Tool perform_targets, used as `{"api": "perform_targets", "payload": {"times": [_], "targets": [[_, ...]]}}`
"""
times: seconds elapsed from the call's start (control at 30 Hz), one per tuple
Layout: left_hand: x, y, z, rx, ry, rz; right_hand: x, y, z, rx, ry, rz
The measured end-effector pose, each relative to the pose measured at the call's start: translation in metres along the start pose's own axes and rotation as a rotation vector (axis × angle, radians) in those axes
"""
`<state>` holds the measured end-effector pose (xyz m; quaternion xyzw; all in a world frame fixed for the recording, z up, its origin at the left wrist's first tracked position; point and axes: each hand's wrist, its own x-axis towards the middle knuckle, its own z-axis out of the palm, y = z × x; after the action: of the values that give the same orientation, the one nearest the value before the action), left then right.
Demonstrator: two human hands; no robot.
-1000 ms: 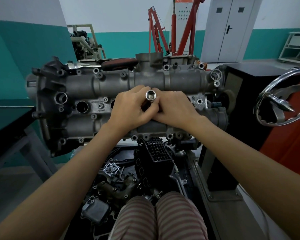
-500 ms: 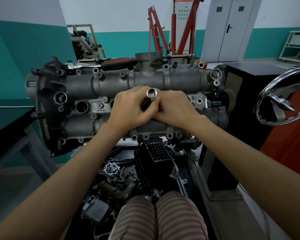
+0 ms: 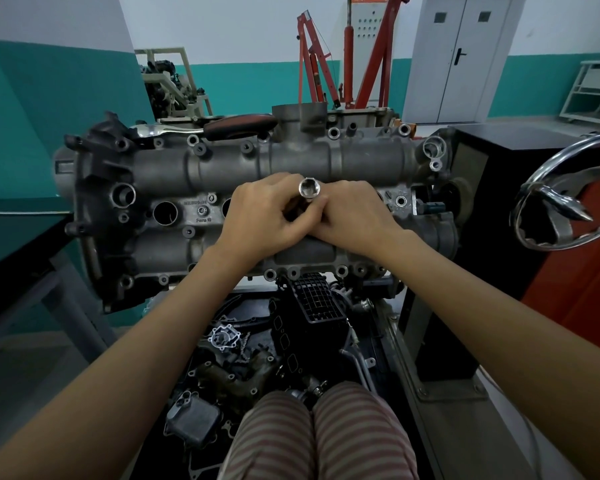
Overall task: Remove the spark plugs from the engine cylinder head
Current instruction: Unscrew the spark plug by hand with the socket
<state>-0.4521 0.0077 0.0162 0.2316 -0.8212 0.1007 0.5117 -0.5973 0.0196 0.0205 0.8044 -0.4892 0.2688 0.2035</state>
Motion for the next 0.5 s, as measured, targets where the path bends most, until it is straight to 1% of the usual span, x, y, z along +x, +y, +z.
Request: {"api": "perform_targets", "payload": {"times": [0.07,0.23,0.5], "targets": [[0.0000,0.0015,-0.0010,-0.022,-0.005,-0.017,-0.0006,-0.0006,-0.0008,0.020,0.018,-0.006],[-0.0007,-0.0024,0.0005,0.044,0.015,-0.042,-0.0004,-0.0022,-0.0006,0.017,0.031,0.024],[-0.0003,-0.0013,0.0001,0.013,0.011,-0.011,0.0004,0.0006,0.0000,-0.031,-0.007,0.012]]}}
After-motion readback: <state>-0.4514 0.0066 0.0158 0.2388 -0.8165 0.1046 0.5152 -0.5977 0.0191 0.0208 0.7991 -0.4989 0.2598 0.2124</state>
